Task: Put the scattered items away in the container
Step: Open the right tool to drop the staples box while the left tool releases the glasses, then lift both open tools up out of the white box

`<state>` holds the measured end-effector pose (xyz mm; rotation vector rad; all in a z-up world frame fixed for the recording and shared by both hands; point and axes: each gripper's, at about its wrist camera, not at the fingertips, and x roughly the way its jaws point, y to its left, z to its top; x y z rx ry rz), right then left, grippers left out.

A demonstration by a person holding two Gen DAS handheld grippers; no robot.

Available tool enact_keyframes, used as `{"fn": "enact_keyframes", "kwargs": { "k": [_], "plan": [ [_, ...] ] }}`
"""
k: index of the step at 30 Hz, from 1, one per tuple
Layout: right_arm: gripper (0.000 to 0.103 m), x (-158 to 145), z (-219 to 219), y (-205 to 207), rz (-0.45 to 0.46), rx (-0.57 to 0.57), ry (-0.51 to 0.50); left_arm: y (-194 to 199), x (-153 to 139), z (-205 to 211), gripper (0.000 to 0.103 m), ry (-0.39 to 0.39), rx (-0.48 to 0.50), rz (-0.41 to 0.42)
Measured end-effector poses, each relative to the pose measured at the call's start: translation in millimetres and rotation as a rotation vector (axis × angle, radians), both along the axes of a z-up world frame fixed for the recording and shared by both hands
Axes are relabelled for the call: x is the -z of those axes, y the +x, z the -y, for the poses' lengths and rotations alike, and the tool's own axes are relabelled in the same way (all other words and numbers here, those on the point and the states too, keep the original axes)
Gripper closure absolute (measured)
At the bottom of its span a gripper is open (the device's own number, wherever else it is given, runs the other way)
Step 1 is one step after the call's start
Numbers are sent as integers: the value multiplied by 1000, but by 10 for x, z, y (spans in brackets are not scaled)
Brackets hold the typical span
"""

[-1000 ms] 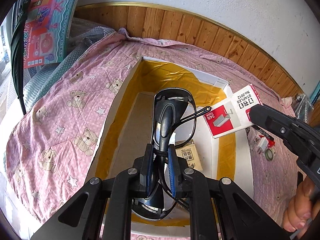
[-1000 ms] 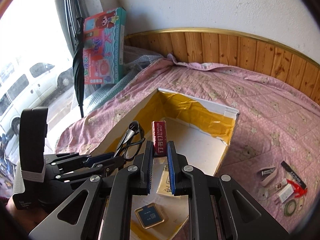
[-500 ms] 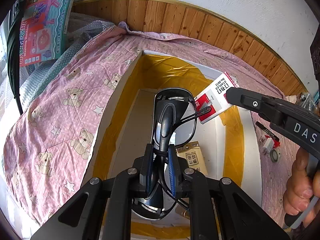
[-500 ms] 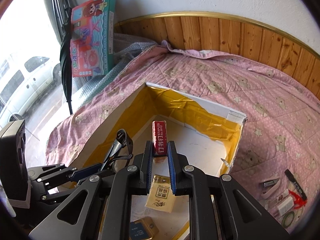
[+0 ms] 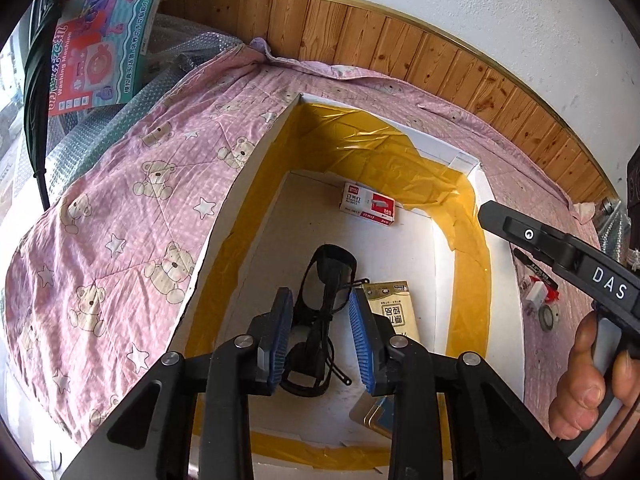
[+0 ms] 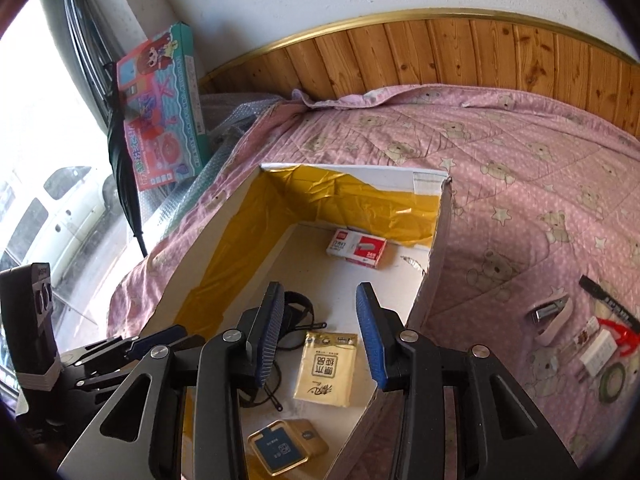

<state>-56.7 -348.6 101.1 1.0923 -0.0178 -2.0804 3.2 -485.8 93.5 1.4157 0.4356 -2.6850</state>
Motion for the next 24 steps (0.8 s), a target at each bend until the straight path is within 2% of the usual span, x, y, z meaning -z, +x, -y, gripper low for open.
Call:
{"fn": "enact_keyframes", "kwargs": {
  "k": [11,24],
  "plan": [
    [63,-54,-275,523,35,-16,-86,341,-165,-114,72,-2,-6,-25],
    [63,-184,-814,936,25,25,-146,642,-446,-544,72,-32,67,-78]
  ]
}}
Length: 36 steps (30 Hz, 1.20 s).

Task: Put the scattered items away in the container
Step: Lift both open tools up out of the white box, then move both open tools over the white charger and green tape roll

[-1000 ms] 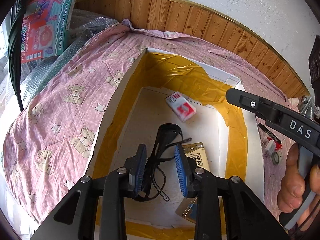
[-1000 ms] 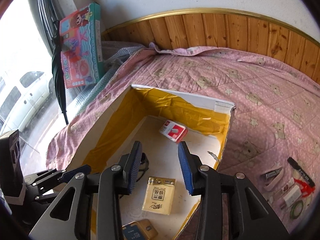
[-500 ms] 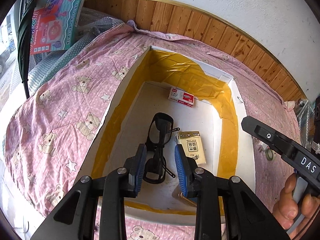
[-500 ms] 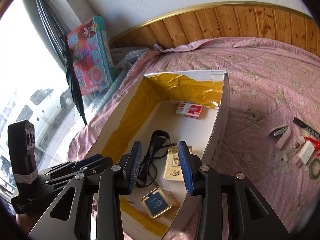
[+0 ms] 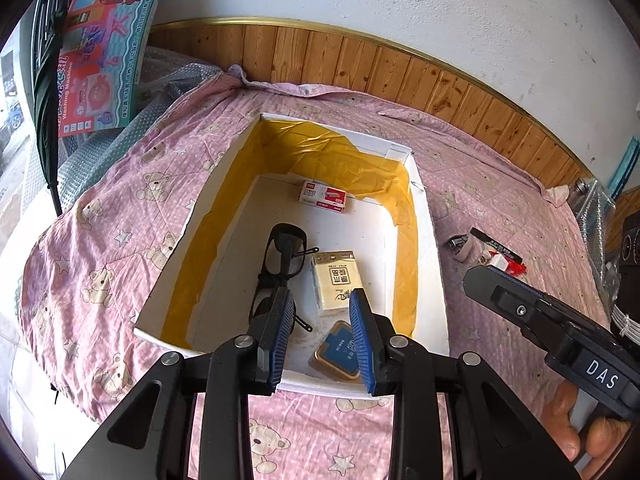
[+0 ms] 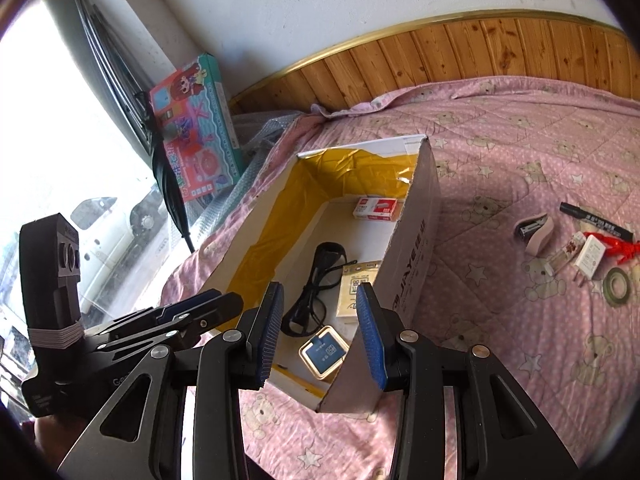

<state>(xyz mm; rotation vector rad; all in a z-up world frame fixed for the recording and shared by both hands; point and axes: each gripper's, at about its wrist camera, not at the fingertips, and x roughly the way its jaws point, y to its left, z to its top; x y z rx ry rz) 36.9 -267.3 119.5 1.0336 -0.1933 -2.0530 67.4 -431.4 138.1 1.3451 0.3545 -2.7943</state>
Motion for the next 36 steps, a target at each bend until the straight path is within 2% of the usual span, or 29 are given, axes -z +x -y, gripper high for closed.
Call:
{"fn": "enact_keyframes", "kwargs": {
  "k": [14,28,36],
  "plan": [
    [63,37,-689,144,25,83,-53,170,-149,-679,72,-47,119,-24],
    [62,220,-1286,163,65,166,-81,187,-88,-1320,72,-92,213,-1],
    [62,376,-1720,-16,102,264,-82,26,8,-1780,72,-134,284,23]
  ]
}}
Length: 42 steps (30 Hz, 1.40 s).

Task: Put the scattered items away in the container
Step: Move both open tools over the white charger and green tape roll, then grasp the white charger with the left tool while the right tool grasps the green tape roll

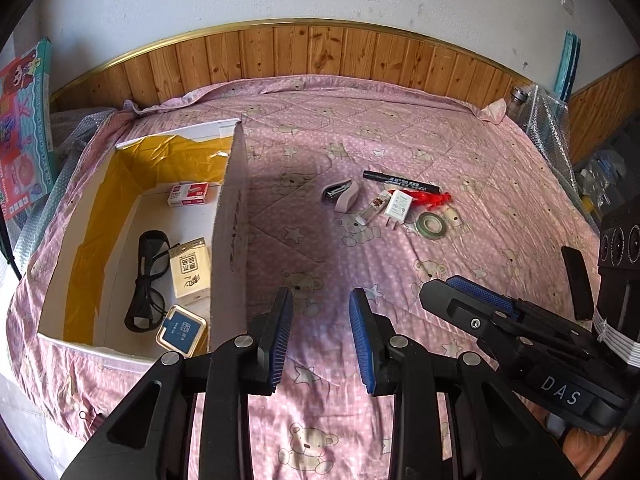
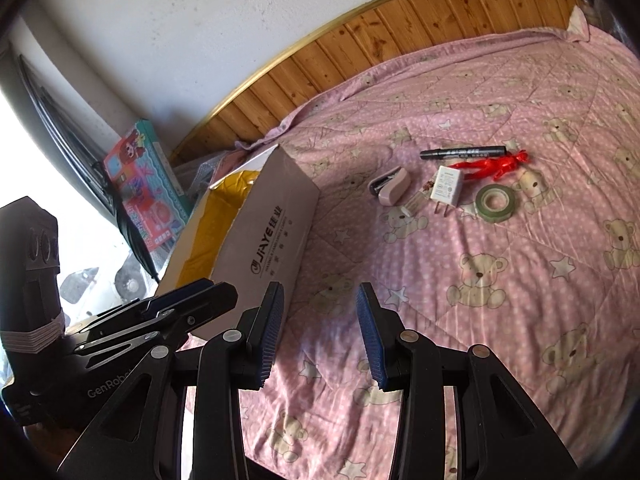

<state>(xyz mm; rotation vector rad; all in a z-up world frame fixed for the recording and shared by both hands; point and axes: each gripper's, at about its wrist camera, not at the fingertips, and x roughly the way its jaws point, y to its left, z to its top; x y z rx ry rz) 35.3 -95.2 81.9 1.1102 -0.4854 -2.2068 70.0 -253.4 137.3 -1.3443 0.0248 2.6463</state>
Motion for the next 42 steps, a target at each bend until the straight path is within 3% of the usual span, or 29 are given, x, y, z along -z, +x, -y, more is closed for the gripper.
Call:
{"fn": "enact_keyframes", "kwargs": {
  "k": [18,22,29,37,41,42],
  "plan": [
    [61,351,-599,-777,57,127,78,-797,390,-770,72,9,90,86],
    [61,450,-657,-1004,68,152,106,-1032,519,-899,57,31,107,111],
    [62,656,-692,-1374,88,182,179,-1469,785,-1110,54,79,134,149],
    [71,1061,-562,-1673,142,128,275,-1900,1218,-1213,54,104,164,177],
    [85,1090,-522,-1661,74,127,310,-2029,1445,-1211,59,160,185,211],
    [86,1098,-537,-1677,75,126,299,-2028,1441,-1222,64,156,189,185]
  ]
}}
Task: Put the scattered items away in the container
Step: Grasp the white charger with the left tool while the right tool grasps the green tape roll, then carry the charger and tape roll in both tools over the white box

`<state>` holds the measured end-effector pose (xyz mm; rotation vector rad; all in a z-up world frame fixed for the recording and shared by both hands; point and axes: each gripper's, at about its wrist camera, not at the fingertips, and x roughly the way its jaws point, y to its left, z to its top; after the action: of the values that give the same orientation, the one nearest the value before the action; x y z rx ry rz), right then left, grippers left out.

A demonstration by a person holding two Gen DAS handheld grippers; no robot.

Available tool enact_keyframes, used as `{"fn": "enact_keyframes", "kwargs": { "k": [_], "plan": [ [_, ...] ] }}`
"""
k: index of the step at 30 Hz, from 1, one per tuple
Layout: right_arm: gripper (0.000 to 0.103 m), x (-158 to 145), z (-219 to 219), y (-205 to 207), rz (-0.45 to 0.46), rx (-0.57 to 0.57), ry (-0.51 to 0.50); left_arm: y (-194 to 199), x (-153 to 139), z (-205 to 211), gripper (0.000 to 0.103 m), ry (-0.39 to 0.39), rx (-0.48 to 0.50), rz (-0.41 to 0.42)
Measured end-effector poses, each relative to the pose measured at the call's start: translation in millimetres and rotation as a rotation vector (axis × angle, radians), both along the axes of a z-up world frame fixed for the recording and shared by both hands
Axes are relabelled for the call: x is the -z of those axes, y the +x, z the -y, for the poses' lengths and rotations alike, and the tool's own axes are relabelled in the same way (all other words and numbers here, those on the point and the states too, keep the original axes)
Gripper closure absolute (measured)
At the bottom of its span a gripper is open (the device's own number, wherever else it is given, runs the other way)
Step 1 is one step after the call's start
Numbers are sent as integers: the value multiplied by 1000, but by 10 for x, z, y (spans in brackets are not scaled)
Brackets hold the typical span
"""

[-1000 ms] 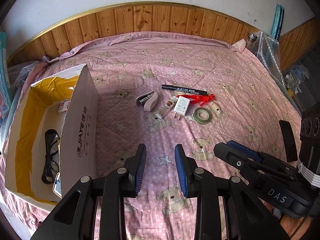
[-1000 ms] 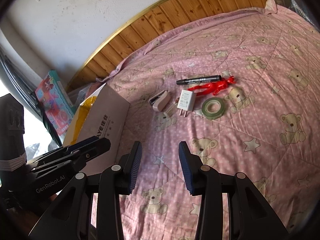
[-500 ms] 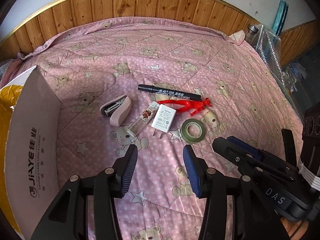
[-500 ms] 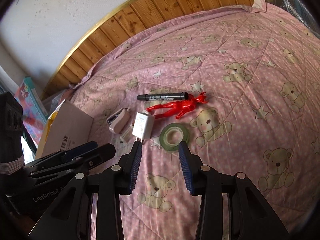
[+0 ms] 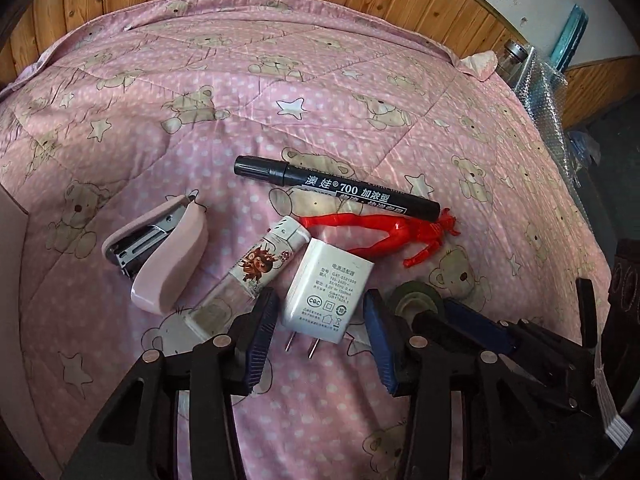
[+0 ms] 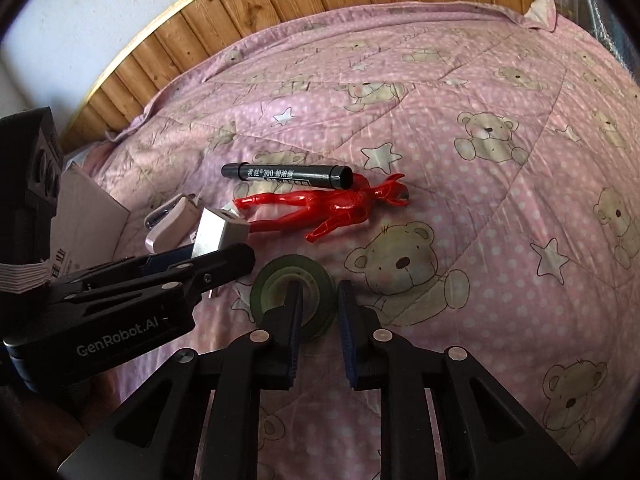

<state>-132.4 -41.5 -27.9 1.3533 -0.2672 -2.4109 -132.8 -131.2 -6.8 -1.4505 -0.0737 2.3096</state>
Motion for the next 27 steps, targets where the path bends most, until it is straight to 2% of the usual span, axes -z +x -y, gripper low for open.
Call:
{"fn": "enact_keyframes", "kwargs": {
  "k": [2,6,11,27],
  "plan": [
    [87,6,-20,-27,0,-5,-13,-5,1,-44,69,-19,25,-26],
    [88,-43,-89,19,19,16,-53,20,-26,5,70,8,18,-26],
    [88,-167,-169,265,15,35,-84,199,-159,113,70,32,-5,-35],
    [88,-579,82,1184,-22,-30,-98,1233,-795,573,70,-82,-103,-120]
  ]
}}
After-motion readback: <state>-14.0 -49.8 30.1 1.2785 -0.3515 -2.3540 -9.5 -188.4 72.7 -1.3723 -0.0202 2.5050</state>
